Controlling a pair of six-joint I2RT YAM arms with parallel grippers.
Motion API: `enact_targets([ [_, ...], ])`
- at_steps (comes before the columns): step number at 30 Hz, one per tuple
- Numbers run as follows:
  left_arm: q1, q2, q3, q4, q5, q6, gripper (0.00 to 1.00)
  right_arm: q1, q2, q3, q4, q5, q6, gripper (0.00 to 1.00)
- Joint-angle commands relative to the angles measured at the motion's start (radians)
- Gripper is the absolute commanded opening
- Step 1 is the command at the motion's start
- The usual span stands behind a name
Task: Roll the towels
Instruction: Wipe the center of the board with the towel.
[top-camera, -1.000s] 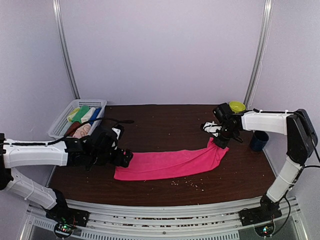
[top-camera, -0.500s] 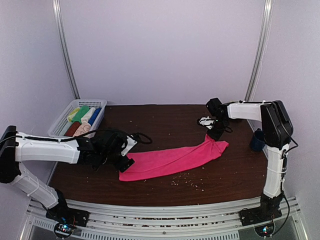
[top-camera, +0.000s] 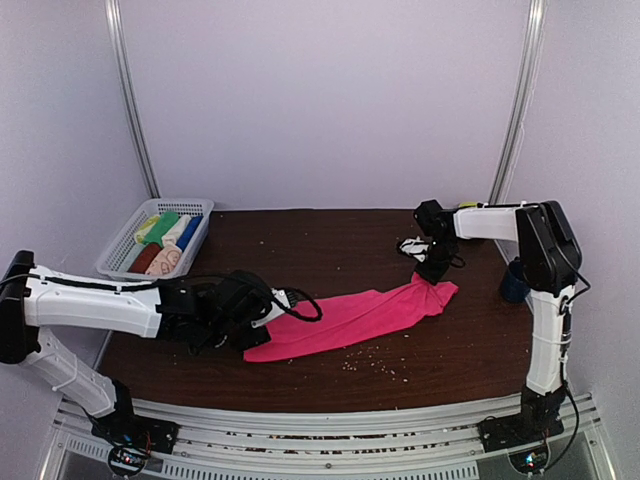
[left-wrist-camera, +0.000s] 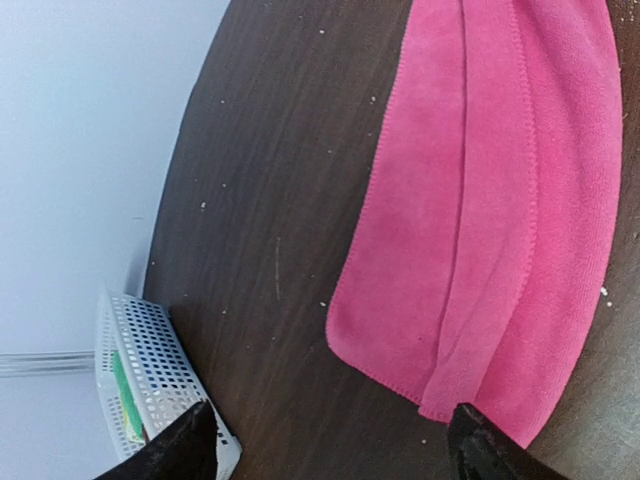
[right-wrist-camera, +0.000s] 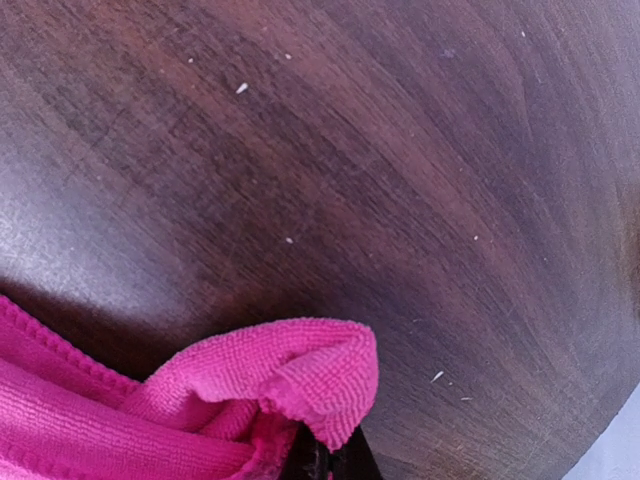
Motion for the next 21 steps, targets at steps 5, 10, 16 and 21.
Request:
enact_targets([
  [5, -0.003, 0.054, -0.058, -0.089, -0.140, -0.006, 0.92, -0.005, -0.051, -0.046, -0.027, -0.071, -0.002, 0.00],
  [10, 0.014, 0.031, -0.096, -0.057, -0.132, 0.014, 0.98, -0.004, -0.070, -0.061, -0.025, -0.099, -0.004, 0.00],
  [16, 0.037, -0.001, -0.128, 0.005, -0.106, 0.045, 0.98, 0.009, -0.073, -0.065, -0.029, -0.121, -0.005, 0.00],
  [21, 0.071, 0.039, -0.124, 0.046, -0.072, 0.062, 0.98, 0.026, -0.073, -0.065, -0.029, -0.123, -0.005, 0.00],
])
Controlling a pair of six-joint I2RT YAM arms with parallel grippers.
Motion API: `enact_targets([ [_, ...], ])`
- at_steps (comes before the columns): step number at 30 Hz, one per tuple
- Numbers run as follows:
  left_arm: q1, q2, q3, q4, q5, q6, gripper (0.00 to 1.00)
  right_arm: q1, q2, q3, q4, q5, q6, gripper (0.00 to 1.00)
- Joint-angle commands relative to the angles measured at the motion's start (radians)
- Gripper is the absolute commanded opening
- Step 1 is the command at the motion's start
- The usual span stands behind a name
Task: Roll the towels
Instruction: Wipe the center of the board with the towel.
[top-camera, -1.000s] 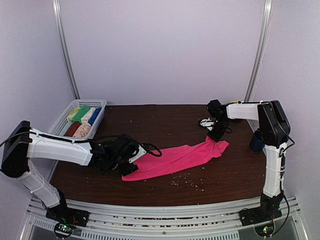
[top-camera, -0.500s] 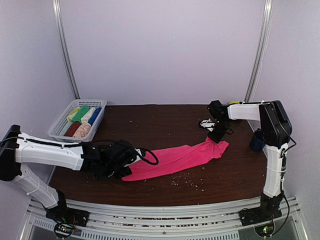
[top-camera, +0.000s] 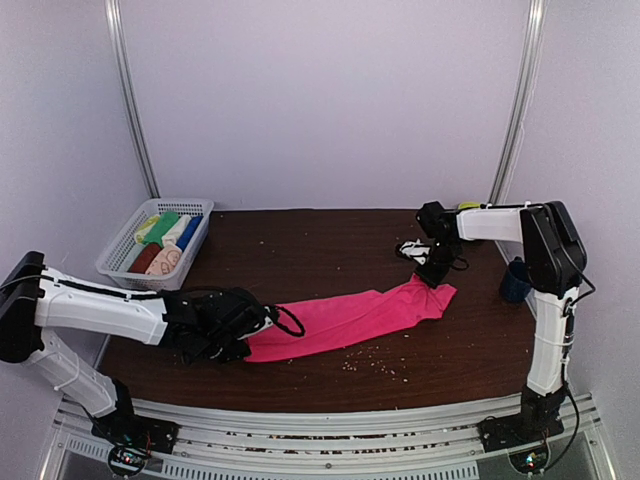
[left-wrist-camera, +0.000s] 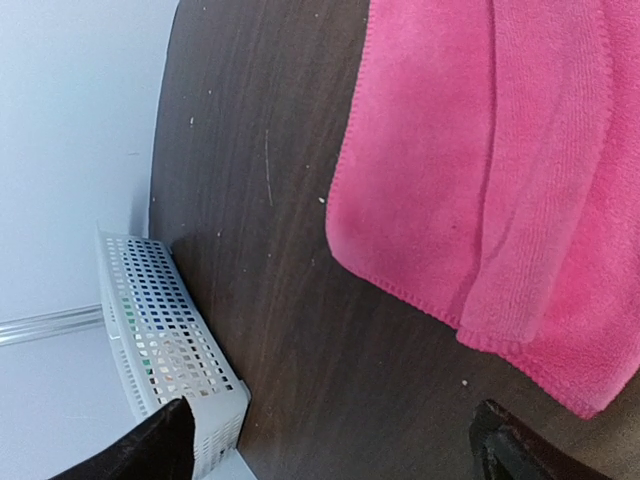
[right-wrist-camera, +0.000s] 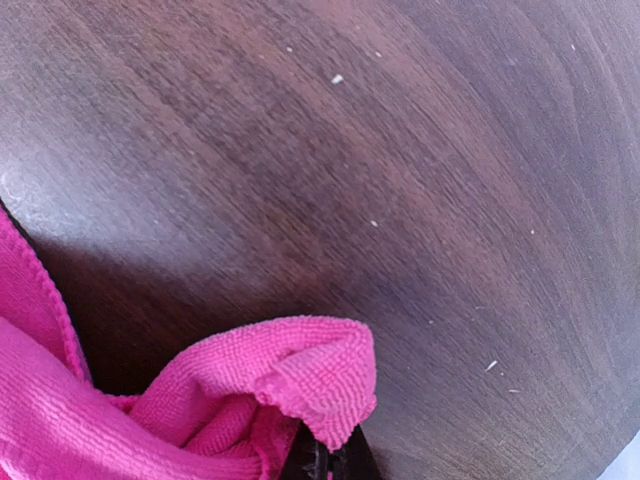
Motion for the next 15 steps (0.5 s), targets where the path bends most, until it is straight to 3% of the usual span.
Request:
enact_targets([
  [1, 0.031, 0.026, -0.003, 0.079, 0.039, 0.031, 0.98, 0.023, -0.036, -0.020, -0.023, -0.033, -0.004, 0.00],
  [15, 0.048, 0.096, 0.021, 0.104, 0.122, 0.036, 0.98, 0.035, -0.041, -0.030, -0.008, -0.012, -0.007, 0.00],
])
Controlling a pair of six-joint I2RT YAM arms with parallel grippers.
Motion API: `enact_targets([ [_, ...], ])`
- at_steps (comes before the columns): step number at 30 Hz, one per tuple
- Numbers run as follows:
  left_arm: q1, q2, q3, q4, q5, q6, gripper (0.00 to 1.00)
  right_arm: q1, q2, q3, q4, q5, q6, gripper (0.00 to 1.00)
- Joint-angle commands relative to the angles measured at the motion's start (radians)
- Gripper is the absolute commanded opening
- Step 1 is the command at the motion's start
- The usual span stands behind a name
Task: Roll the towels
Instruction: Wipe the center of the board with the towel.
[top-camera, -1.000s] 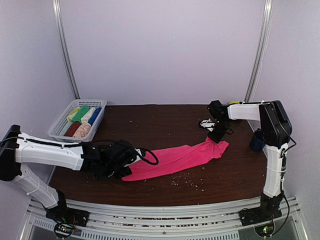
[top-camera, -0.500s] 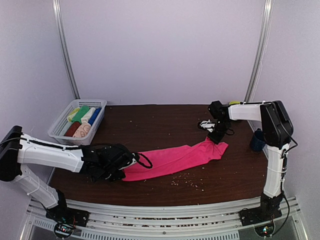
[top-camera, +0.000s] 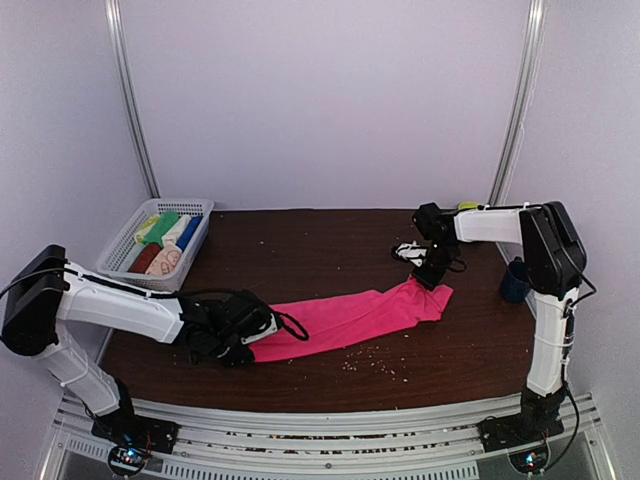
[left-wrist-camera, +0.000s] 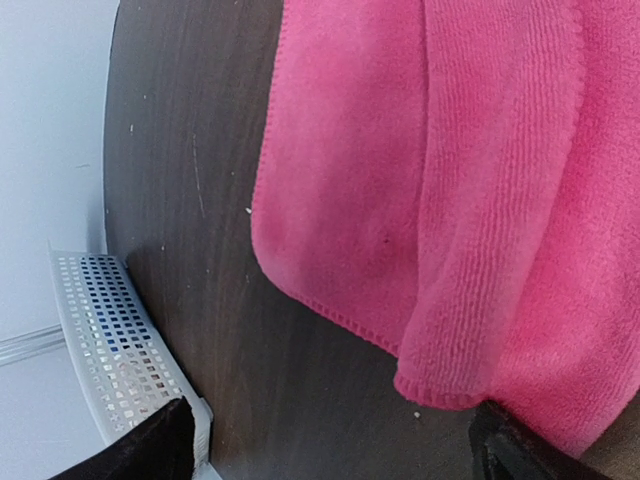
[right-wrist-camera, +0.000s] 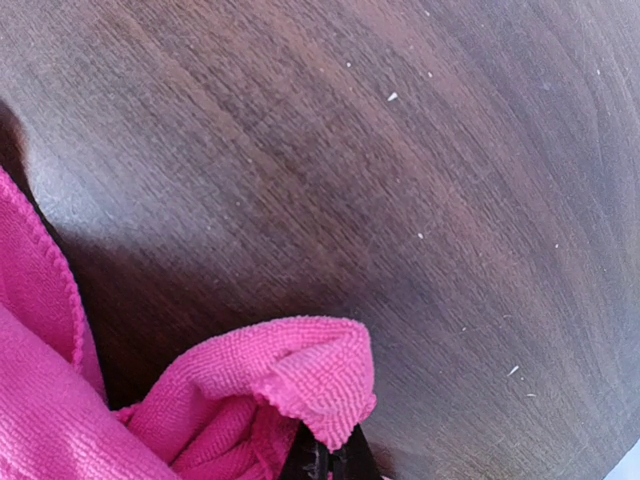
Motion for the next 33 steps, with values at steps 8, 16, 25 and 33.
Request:
enact_targets([
  [8, 0.014, -0.005, 0.020, 0.105, 0.021, 0.015, 0.98, 0.009, -0.041, -0.024, -0.013, -0.015, -0.005, 0.00],
  [16, 0.014, 0.069, 0.038, 0.125, -0.031, 0.007, 0.98, 0.009, -0.049, -0.027, -0.013, -0.035, -0.007, 0.00],
  [25, 0.019, -0.010, 0.021, 0.209, -0.072, 0.018, 0.98, 0.012, -0.034, -0.025, -0.024, -0.054, -0.008, 0.00],
  [33, 0.038, 0.038, 0.038, 0.227, -0.094, 0.005, 0.98, 0.017, -0.030, -0.021, -0.033, -0.077, -0.011, 0.00],
])
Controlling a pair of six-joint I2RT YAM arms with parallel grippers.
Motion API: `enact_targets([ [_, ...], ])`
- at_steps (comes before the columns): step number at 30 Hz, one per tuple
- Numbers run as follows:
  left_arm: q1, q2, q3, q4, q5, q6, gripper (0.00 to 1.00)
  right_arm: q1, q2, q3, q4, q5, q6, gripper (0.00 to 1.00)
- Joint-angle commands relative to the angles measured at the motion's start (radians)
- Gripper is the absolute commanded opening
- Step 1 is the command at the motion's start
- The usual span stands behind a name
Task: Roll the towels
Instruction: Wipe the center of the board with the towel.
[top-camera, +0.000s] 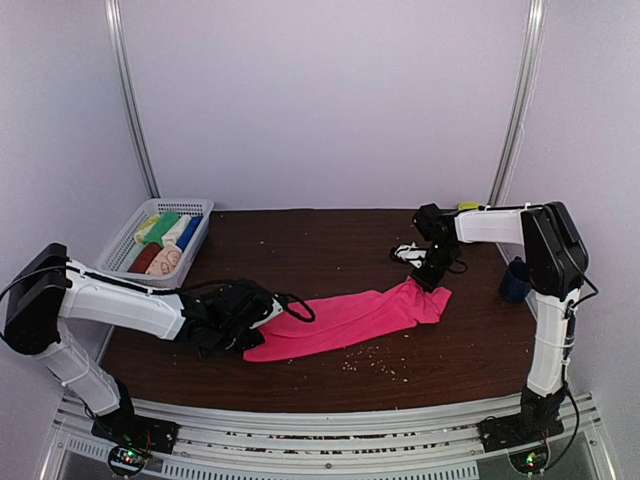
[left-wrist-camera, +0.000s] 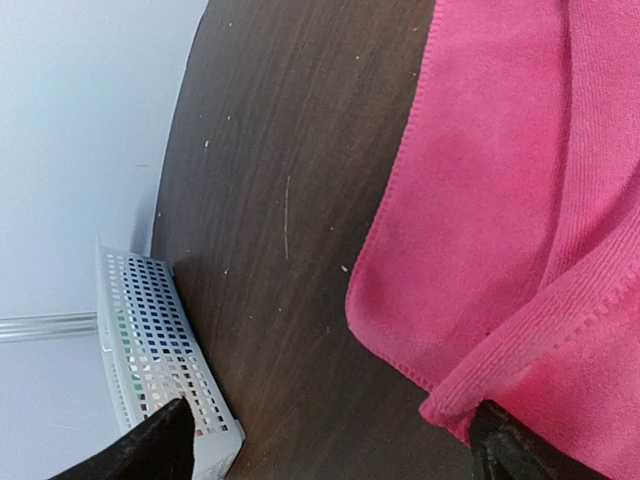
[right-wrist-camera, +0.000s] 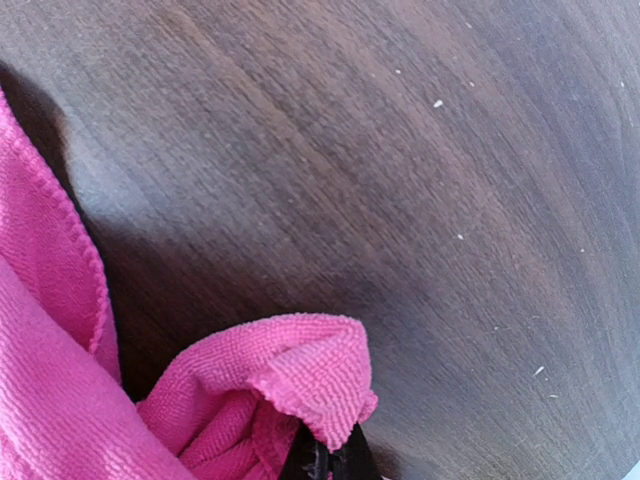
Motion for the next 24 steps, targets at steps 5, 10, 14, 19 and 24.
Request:
enact_targets([
  [5, 0.023, 0.063, 0.041, 0.046, -0.034, -0.025, 0.98, 0.012, -0.013, -0.003, -0.031, -0.037, -0.012, 0.00],
  [10, 0.033, 0.052, 0.041, 0.058, -0.042, -0.047, 0.97, 0.012, -0.007, -0.002, -0.030, -0.034, -0.011, 0.00],
  [14, 0.051, 0.040, 0.059, 0.021, -0.090, -0.106, 0.94, 0.012, -0.002, -0.002, -0.029, -0.035, -0.010, 0.00],
  [19, 0.057, -0.001, 0.066, -0.009, -0.067, -0.133, 0.91, 0.014, 0.004, 0.001, -0.032, -0.036, -0.009, 0.00],
  [24, 0.048, -0.024, 0.074, -0.046, 0.086, -0.106, 0.88, 0.015, 0.008, 0.002, -0.035, -0.040, -0.010, 0.00],
])
